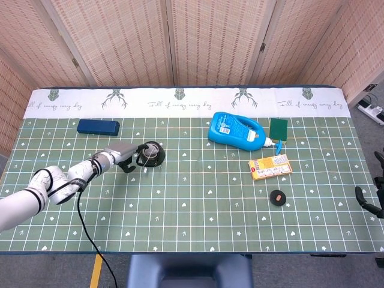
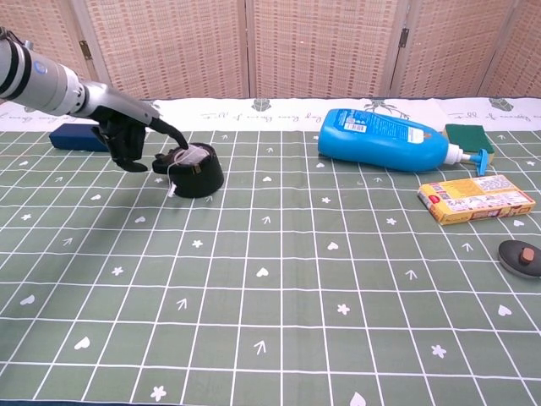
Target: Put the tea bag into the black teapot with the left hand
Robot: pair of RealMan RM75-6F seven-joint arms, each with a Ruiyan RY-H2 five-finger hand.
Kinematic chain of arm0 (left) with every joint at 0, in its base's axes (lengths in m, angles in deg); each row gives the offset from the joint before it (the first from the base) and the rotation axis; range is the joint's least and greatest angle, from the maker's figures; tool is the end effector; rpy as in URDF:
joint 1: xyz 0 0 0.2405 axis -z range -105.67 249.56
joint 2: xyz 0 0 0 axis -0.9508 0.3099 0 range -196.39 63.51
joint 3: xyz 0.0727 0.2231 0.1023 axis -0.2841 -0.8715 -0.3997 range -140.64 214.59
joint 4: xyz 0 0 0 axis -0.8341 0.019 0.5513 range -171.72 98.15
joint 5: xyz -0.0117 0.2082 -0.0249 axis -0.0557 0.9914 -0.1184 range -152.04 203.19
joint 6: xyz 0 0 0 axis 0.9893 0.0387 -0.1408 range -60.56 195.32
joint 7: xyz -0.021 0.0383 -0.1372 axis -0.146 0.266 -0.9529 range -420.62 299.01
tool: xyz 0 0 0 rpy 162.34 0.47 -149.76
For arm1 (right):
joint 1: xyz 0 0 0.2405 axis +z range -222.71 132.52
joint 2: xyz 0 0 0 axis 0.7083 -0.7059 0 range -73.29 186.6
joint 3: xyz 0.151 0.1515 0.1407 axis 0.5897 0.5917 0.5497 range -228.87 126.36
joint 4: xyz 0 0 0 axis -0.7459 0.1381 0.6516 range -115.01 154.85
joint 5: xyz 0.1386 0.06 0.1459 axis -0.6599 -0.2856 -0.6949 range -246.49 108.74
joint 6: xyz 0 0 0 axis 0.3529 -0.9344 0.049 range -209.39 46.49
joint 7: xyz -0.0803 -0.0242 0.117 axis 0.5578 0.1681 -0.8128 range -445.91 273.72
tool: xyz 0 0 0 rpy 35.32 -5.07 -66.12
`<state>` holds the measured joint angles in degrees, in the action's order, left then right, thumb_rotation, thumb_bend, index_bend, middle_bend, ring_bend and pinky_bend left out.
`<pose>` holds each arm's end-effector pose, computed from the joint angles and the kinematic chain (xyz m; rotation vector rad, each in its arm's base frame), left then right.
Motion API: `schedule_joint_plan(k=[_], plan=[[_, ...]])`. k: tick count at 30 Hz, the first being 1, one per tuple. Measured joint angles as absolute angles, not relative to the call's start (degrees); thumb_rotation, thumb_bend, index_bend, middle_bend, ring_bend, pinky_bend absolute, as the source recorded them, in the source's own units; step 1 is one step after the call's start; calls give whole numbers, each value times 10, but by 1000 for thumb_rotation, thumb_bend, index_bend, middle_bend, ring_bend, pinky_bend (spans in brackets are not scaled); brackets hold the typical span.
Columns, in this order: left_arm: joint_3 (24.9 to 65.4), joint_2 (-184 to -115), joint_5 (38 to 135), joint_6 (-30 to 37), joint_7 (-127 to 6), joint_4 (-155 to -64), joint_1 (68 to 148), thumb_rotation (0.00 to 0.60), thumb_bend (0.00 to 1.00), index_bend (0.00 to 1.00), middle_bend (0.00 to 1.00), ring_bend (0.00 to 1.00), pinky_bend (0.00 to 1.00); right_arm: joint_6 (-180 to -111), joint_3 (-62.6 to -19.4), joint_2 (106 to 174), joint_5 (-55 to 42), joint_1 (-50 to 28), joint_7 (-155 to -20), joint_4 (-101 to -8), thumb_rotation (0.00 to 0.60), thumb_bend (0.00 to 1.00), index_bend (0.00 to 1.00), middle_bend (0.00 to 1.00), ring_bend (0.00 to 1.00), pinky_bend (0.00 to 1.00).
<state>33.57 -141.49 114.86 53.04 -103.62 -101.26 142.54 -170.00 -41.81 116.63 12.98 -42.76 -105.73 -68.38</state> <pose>-0.1419 0.4536 0.0395 -2.1579 -1.1790 -0.4149 -0.3307 -0.1892 0.2204 1.1304 -0.9434 1.1309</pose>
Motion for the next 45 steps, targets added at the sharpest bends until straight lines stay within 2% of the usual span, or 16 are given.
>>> schedule_joint_plan(k=[18, 32, 39, 45], plan=[[315, -1450, 1167, 522, -1061, -981, 1442, 600, 518, 0, 1000, 1000, 1000, -1694, -415, 1165, 121, -428, -1062, -680, 600, 422, 0, 0, 0, 0], [281, -1481, 1188, 503, -1104, -943, 1449, 600, 518, 0, 1000, 1000, 1000, -1693, -414, 1166, 118, -429, -1063, -677, 600, 423, 0, 0, 0, 0], [274, -1470, 1194, 479, -1121, -946, 1452, 600, 518, 0, 1000, 1000, 1000, -1692, -415, 1165, 120, -430, -1066, -675, 600, 423, 0, 0, 0, 0], [273, -1427, 1189, 455, -1116, -983, 1448, 600, 518, 0, 1000, 1000, 1000, -1702, -417, 1164, 129, -433, -1071, -675, 600, 423, 0, 0, 0, 0]])
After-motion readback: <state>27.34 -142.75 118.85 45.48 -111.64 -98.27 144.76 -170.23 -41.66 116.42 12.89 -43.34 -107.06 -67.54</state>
